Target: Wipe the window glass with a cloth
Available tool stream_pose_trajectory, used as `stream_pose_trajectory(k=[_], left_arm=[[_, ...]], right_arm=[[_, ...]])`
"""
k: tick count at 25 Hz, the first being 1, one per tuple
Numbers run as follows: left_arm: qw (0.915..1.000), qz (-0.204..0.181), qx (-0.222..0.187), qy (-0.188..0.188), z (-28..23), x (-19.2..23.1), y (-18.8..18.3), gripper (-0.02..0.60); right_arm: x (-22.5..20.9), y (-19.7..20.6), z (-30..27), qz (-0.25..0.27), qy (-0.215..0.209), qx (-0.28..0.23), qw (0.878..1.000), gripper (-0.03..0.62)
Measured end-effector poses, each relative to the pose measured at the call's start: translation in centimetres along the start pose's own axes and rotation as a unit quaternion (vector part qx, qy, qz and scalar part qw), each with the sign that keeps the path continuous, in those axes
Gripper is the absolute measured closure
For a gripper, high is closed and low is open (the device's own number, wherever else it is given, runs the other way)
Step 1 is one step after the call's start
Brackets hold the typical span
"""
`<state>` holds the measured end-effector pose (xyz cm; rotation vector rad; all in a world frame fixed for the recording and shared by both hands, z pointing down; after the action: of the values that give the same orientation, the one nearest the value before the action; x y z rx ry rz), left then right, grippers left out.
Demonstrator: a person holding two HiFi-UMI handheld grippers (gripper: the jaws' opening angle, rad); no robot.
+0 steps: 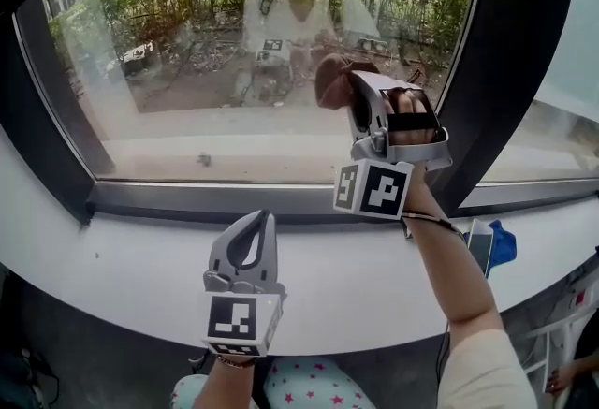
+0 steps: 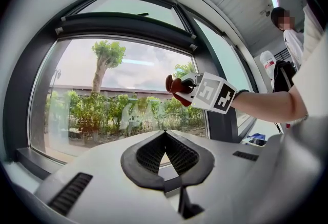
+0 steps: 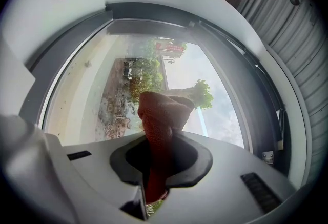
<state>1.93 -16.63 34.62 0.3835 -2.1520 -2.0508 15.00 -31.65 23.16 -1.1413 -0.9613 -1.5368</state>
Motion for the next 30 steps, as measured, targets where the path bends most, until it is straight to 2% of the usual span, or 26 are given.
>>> stream_pose_trajectory(k=[15, 30], left_arm=[[1.0000, 0.004, -0.001, -0.001, 0.0, 0.0, -0.1, 0.561], [1.0000, 0.007, 0.000, -0.005, -0.2, 0.3, 0.1, 0.561]], right_arm=[[4.3, -0.1, 1.2, -0.013, -0.038, -0.003, 0.999, 0.533], [9.9, -0.3, 2.6, 0.000, -0.084, -0.004, 0.996, 0.533]])
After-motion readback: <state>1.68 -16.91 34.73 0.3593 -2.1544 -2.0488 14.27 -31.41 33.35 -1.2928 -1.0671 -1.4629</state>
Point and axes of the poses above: the fingertips, and each gripper's own axes: z backward along the fingers, x to its left, y out of its underside, the point moved 7 cm from there along z, backward along the fingers, and after that the axes turned 8 degrees about x, right-handed, at the moved point
